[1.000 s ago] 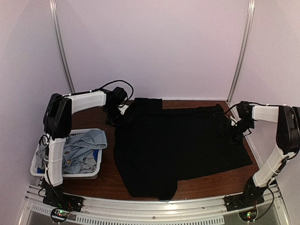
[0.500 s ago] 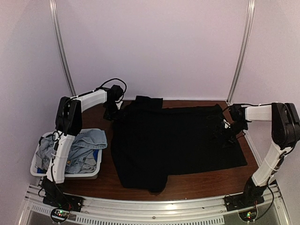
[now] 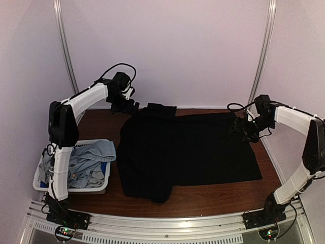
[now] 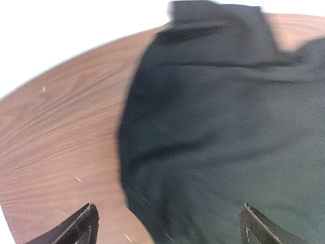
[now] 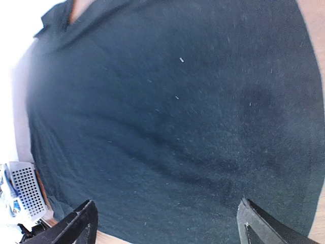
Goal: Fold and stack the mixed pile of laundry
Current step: Pick up the flattened T-shirt from the center of the board.
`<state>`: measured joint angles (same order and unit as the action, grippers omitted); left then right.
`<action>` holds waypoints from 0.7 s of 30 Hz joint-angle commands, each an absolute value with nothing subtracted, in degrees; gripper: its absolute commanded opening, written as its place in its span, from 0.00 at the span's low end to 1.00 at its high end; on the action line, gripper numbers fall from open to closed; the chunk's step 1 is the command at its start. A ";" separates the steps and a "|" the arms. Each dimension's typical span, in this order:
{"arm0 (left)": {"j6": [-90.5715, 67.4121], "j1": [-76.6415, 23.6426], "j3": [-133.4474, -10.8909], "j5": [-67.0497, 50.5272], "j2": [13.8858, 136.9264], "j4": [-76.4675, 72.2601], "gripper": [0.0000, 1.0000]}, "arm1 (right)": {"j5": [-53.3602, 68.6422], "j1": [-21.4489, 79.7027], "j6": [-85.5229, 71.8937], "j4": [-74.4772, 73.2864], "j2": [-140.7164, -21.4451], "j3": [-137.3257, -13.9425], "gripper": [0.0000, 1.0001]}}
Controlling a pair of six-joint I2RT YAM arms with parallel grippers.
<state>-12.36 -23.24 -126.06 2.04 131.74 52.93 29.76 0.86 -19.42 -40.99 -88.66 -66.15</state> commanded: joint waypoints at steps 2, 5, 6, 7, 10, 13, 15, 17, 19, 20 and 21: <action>-12.75 -30.18 -112.18 -1.03 120.18 51.34 0.96 | 32.08 1.01 -17.78 -39.94 -90.82 -63.67 0.93; -13.42 -33.58 -106.18 -0.81 118.68 51.32 0.96 | 33.03 1.52 -18.23 -37.04 -93.07 -63.81 0.92; -13.74 -34.73 -104.26 -0.85 118.67 51.35 0.95 | 32.97 1.66 -17.93 -36.85 -94.48 -64.11 0.91; -14.28 -35.33 -103.41 0.51 118.54 51.39 0.95 | 32.89 1.76 -17.48 -36.83 -95.62 -64.23 0.91; -16.48 -35.94 -99.52 0.63 118.64 51.31 0.93 | 31.80 1.76 -15.99 -36.41 -97.88 -63.52 0.90; -17.26 -35.95 -97.66 1.11 119.81 51.37 0.91 | 30.10 1.71 -14.94 -35.94 -100.01 -62.35 0.90; -17.35 -35.95 -97.43 1.51 121.31 51.31 0.89 | 29.27 1.53 -15.10 -35.56 -101.52 -61.85 0.89; -16.91 -35.95 -98.06 1.99 123.73 51.33 0.88 | 28.20 1.07 -15.88 -35.59 -103.29 -62.02 0.88; -16.83 -35.95 -99.18 2.55 126.38 51.31 0.86 | 27.17 0.73 -16.52 -35.96 -105.59 -62.68 0.87; -16.69 -35.95 -100.08 2.66 128.47 51.33 0.86 | 26.64 0.72 -16.73 -36.11 -106.57 -63.18 0.87; -16.63 -35.95 -101.24 2.89 130.01 51.33 0.85 | 25.90 0.70 -16.87 -36.34 -107.42 -63.65 0.87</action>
<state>-16.25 -36.16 -98.17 1.37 124.29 52.29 30.09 1.13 -16.51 -36.21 -102.98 -63.16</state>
